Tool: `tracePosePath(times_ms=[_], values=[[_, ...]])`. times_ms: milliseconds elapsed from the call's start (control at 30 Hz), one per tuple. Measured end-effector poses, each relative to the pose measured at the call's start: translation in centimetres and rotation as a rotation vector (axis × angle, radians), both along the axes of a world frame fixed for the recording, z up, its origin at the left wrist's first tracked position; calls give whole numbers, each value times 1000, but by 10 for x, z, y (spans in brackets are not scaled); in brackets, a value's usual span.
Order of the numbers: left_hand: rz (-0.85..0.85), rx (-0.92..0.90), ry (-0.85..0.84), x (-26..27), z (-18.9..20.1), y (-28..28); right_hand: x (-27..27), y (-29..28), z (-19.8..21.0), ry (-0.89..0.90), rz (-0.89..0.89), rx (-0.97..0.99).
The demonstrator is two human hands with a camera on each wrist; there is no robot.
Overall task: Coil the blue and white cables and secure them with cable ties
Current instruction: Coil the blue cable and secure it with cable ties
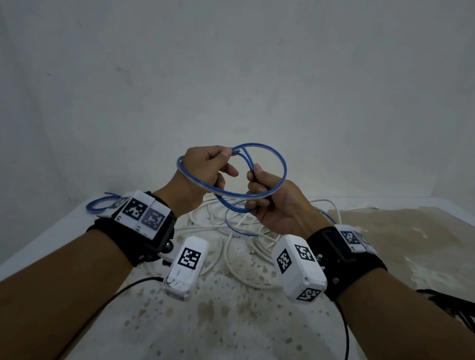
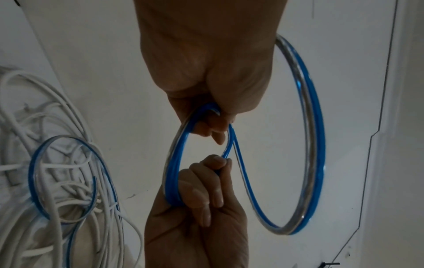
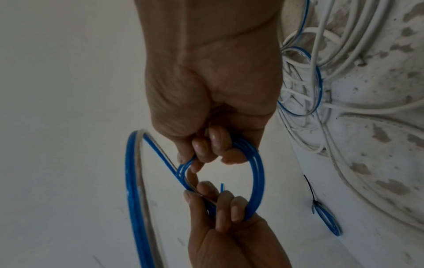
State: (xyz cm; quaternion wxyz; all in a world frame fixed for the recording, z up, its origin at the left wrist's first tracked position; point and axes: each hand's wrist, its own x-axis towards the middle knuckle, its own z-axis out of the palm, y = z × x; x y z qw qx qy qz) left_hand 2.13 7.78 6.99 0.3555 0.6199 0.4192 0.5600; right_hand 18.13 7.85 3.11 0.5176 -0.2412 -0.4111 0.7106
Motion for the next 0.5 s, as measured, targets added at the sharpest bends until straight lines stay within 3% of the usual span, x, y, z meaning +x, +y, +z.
tracePosePath(times_ms=[333,500], values=[[-41,158,216,-6,-3,-3,6,-2,-4,30,81,-3],[44,146,259,-4,-2,0,3,-1,-4,61,115,-8]])
